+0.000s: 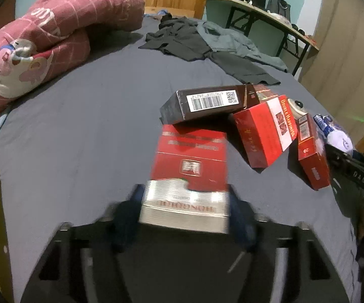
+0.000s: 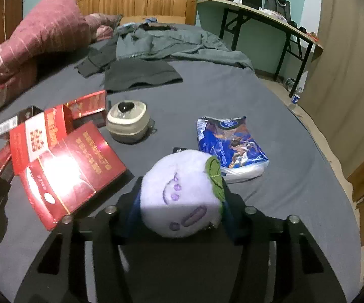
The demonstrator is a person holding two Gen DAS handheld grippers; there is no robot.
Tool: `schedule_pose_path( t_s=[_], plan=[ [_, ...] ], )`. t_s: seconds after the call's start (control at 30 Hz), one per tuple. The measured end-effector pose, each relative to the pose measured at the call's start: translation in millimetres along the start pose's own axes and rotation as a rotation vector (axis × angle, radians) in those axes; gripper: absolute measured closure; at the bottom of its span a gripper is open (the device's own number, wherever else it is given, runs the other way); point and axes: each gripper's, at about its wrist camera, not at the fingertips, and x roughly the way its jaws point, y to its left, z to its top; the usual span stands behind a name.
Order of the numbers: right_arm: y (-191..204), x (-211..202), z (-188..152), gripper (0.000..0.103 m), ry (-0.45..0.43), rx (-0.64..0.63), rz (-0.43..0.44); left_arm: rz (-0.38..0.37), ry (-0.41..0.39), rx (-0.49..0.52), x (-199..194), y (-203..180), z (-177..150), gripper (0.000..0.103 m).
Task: Organize objects
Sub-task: 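Grasp a red-and-silver pack with the left tool while the right tool grasps the lavender plush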
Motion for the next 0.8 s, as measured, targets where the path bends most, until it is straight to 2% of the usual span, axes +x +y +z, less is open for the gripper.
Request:
schedule_pose_path(
  t_s=[0.17, 0.4, 0.57, 0.8],
  plan=[
    [-9.7, -13.9, -3.8, 0.053, -0.031, 0.027, 0.043, -0.011, -0.008, 0.001, -3.1, 0.2, -1.9, 0.045],
    [-13.1, -31.5, -18.4, 0.053, -0.016, 0.027, 0.073, -0.014, -0.015, -0.002, -18.9, 0.2, -13.2, 0.045],
    [-4.7, -50.4, -35.7, 0.053, -0.016, 0.019, 0.086, -0.005, -0.024, 0.019, -47.6, -2.4, -32.5, 0.046],
    [18.3, -83.1, -61.1, 0.053, -0.019, 0.01, 0.127, 0.017, -0.037, 0.024, -103.4, 5.4, -77.1, 0.046]
  ],
)
